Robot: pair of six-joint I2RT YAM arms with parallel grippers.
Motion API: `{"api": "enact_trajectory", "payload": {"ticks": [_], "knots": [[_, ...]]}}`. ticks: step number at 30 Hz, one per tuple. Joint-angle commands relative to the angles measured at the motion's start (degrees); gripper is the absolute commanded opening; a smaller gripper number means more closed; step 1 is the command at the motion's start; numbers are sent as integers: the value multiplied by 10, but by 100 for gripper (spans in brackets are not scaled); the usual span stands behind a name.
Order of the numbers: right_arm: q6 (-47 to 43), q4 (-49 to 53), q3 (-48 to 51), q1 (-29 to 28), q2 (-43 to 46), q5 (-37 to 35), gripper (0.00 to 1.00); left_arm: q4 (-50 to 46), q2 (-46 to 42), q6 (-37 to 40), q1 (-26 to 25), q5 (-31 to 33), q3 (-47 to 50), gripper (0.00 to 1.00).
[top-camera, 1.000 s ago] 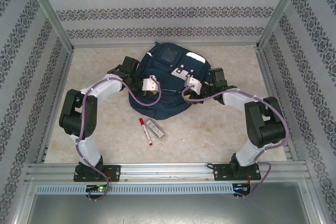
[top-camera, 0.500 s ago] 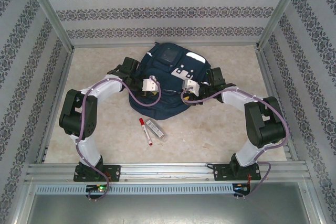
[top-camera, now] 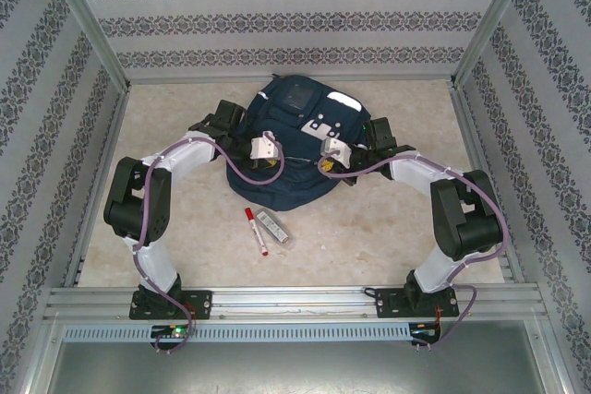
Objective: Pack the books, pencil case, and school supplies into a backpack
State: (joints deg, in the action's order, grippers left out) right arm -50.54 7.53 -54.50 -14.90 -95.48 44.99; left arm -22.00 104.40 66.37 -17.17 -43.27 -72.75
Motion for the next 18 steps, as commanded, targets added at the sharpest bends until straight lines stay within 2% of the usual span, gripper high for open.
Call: {"api": "enact_trajectory", "payload": {"ticks": [1, 5, 10, 15, 18], "knots": [[20, 23, -9, -11, 24, 14, 2, 66, -27, -86, -2, -37, -2, 0], [36, 33, -5, -13, 47, 30, 0, 79, -19, -150, -5, -40, -17, 0], [140, 23, -26, -22, 53, 60, 0, 175, -14, -260, -15, -36, -7, 0], [209, 25, -21, -50, 69, 59, 0, 194, 1, -291, -31, -1, -18, 0], [314, -7, -6, -64, 79, 40, 0, 206, 11, -311, -40, 8, -23, 0]]}}
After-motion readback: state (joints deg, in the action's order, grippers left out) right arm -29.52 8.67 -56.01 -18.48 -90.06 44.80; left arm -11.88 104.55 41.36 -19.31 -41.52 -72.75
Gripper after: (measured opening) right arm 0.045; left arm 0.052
